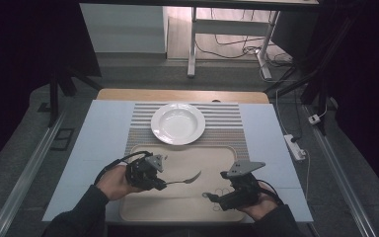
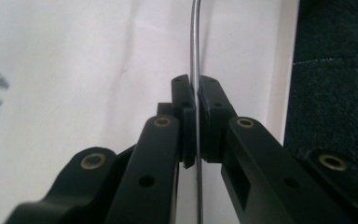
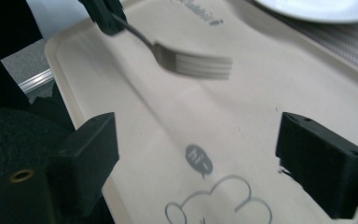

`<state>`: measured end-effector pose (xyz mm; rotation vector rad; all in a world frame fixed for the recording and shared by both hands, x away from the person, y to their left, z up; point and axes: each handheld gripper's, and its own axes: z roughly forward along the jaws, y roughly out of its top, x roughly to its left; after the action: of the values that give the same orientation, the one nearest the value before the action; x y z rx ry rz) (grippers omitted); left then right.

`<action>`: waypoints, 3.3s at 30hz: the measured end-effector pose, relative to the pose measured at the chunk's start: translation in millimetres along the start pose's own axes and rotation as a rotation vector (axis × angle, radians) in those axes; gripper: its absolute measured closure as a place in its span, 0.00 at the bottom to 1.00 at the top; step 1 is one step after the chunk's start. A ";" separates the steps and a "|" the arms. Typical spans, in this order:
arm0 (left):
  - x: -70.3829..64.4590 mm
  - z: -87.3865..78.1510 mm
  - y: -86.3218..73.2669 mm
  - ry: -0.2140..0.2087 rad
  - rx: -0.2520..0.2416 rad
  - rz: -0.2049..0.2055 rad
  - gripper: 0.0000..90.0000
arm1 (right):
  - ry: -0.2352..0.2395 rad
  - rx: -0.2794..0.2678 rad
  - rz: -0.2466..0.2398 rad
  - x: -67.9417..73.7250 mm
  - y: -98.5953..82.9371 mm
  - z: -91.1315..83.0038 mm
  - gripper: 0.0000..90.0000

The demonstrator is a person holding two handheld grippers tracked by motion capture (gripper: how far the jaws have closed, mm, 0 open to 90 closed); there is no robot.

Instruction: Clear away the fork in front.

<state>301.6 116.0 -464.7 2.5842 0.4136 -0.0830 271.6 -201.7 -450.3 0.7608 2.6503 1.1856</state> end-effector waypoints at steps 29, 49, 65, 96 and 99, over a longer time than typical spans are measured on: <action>-10.2 -16.0 -60.4 0.276 -0.145 -0.614 0.96 | -0.090 -0.002 0.054 -2.9 -40.0 -34.9 0.00; 4.6 18.6 -62.7 0.276 -0.014 -0.699 0.95 | -0.107 0.053 0.029 -2.1 -42.5 -29.5 0.00; 10.3 5.7 -61.6 0.269 -0.123 -0.644 0.65 | -0.106 0.065 0.021 -2.3 -42.8 -28.1 0.00; 48.5 30.7 -14.2 0.228 -0.094 -0.513 0.99 | -0.112 0.077 0.017 -3.8 -43.6 -25.9 0.00; 45.7 33.5 -10.7 0.222 -0.093 -0.485 0.99 | -0.113 0.079 0.017 -3.9 -43.7 -25.7 0.00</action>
<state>342.5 120.6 -505.0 2.3551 1.0923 0.0536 249.6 -245.1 -465.0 0.8391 2.6162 1.0147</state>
